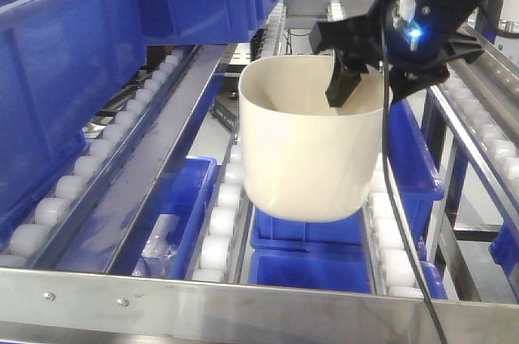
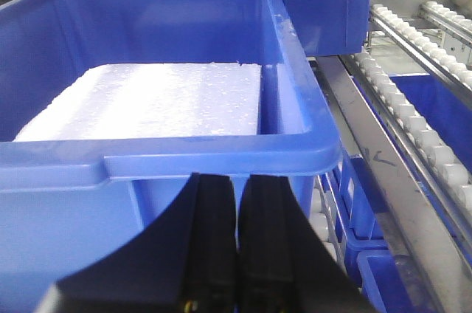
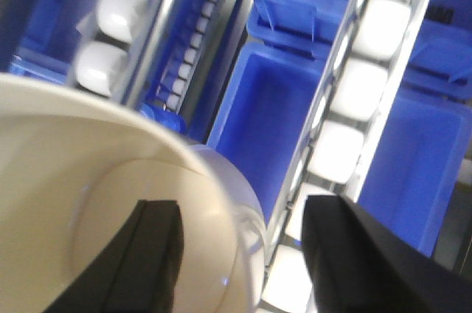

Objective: Move white bin to right shelf second layer
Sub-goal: 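Open the right gripper and lift it away from the bin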

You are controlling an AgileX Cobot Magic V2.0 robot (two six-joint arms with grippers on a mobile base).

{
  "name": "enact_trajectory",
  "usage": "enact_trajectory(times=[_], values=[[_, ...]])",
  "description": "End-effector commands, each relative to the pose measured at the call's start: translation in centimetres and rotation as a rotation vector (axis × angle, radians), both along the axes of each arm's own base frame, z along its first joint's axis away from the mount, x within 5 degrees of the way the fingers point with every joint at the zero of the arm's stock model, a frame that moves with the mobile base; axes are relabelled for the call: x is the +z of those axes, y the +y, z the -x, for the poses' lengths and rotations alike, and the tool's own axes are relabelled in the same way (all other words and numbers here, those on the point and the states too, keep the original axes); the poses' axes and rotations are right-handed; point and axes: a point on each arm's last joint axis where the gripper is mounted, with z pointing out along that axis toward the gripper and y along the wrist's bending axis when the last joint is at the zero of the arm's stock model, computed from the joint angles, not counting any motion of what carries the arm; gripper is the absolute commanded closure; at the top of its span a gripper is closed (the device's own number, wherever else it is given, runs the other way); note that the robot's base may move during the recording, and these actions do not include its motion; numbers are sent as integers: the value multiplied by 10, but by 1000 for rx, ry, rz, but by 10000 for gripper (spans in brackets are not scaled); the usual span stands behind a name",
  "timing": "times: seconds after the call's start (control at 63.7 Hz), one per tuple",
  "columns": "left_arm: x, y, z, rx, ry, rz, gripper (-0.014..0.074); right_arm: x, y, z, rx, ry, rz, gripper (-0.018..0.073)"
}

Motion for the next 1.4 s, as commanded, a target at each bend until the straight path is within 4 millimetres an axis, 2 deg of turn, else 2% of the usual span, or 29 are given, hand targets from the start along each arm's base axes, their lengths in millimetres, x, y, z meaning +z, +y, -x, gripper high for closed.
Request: enact_trajectory(times=[0.0, 0.126, 0.204, 0.283, 0.392, 0.44, 0.644, 0.801, 0.926, 1.083, 1.381], values=[[-4, 0, 0, 2, -61, 19, 512, 43, -2, 4, -3, -163, -63, 81], [-4, 0, 0, 2, -61, 19, 512, 66, -7, 15, -4, -225, -88, 87], [-4, 0, 0, 2, -61, 19, 512, 80, -11, 24, -4, -276, -104, 135], [-4, 0, 0, 2, -61, 19, 512, 95, -20, 40, -13, -345, -126, 264], [-4, 0, 0, 2, -61, 19, 512, 110, -38, 67, -42, -461, -164, 530], [-4, 0, 0, 2, -61, 19, 512, 115, -48, 80, -63, -530, -184, 489], [-4, 0, 0, 2, -61, 19, 512, 114, -96, 144, -184, -721, -207, 510], [-4, 0, 0, 2, -61, 19, 512, 92, -120, 189, -272, -773, -184, 510], [-4, 0, 0, 2, -61, 19, 512, 75, -130, 215, -315, -809, -174, 510], [-4, 0, 0, 2, -61, 19, 512, 64, -132, 229, -321, -831, -176, 510], [-4, 0, 0, 2, -61, 19, 512, 65, -132, 230, -321, -835, -177, 510]])
